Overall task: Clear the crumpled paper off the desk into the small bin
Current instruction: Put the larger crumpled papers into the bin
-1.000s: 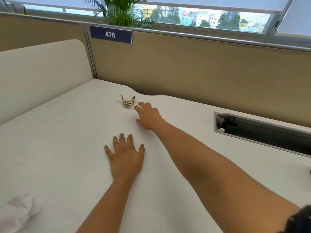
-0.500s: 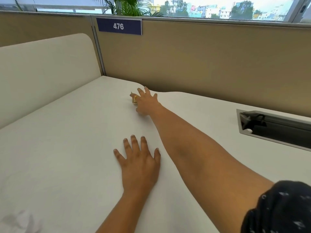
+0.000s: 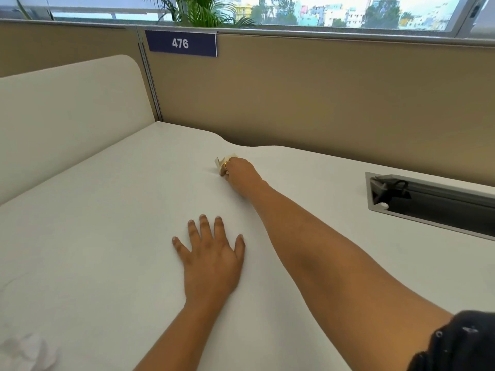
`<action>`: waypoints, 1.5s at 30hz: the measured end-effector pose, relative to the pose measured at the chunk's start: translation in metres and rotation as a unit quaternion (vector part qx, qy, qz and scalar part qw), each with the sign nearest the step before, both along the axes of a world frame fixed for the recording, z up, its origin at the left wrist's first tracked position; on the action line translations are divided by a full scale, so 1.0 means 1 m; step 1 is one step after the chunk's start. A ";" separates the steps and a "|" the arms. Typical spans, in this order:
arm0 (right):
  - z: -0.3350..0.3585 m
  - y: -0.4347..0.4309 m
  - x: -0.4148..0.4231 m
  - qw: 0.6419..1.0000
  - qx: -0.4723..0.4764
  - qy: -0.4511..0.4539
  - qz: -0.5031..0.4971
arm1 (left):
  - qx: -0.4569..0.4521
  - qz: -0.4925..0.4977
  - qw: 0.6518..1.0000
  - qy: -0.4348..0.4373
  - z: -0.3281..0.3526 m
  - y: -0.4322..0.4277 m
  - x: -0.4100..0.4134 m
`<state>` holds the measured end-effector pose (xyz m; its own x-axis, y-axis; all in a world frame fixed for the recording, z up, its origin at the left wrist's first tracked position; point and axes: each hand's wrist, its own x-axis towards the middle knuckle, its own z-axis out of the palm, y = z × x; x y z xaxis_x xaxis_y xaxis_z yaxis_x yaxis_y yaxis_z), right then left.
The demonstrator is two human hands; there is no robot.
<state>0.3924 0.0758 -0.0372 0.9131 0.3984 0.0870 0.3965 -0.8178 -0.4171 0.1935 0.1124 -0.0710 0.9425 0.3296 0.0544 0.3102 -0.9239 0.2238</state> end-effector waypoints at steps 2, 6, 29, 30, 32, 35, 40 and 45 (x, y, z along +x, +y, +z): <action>0.000 -0.010 -0.010 1.000 0.023 0.006 -0.006 | 0.001 -0.004 1.000 -0.005 0.001 0.000 0.000; -0.005 -0.035 -0.039 0.999 0.045 0.003 -0.014 | 0.003 -0.004 1.000 -0.013 0.000 0.000 0.000; -0.011 -0.228 -0.290 0.988 0.075 -0.031 -0.134 | -0.020 -0.085 0.996 -0.015 0.013 -0.075 -0.109; -0.010 -0.235 -0.297 0.986 0.081 -0.025 -0.146 | -0.019 -0.087 0.996 -0.014 0.013 -0.081 -0.115; -0.008 -0.250 -0.309 0.981 0.097 -0.016 -0.169 | -0.016 -0.086 0.996 -0.013 0.013 -0.095 -0.126; -0.005 -0.275 -0.324 0.970 0.120 -0.017 -0.210 | -0.008 -0.095 0.995 -0.013 0.014 -0.117 -0.140; 0.007 -0.319 -0.343 0.951 0.147 -0.056 -0.267 | -0.030 -0.133 0.991 -0.019 0.018 -0.154 -0.149; 0.031 -0.358 -0.353 0.930 0.142 -0.150 -0.303 | -0.018 -0.193 0.981 -0.011 0.022 -0.186 -0.147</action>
<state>0.0394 -0.2825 -0.0059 0.8803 -0.2594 0.3971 0.0324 -0.8023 -0.5960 0.0461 -0.0735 -0.0485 0.9962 -0.0495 0.0710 -0.0665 -0.9628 0.2618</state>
